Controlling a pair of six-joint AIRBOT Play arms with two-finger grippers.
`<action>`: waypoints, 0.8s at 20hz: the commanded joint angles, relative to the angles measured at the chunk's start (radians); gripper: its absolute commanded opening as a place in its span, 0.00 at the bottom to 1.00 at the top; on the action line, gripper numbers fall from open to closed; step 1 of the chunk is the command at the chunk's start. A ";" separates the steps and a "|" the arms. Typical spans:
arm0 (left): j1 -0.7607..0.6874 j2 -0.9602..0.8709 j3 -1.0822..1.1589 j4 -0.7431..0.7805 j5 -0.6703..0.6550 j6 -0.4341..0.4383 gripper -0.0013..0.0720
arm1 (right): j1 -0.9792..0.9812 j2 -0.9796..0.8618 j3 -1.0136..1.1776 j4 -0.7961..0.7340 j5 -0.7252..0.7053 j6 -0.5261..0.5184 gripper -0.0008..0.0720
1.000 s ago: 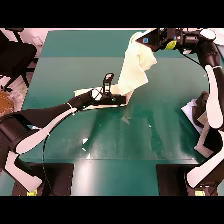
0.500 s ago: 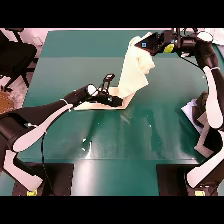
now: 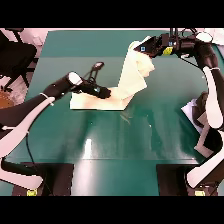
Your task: Fold the shirts.
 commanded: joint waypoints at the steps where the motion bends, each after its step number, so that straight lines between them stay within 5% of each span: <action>1: 0.096 0.078 0.001 0.040 -0.026 0.020 0.05 | 0.021 -0.001 -0.001 -0.003 -0.006 0.000 0.04; 9: 0.394 0.316 0.000 0.095 -0.115 0.024 0.05 | 0.214 -0.002 -0.001 -0.253 -0.244 0.073 0.04; 16: 0.503 0.354 0.000 0.124 -0.227 0.024 0.05 | 0.391 -0.071 0.000 -0.429 -0.412 0.239 0.04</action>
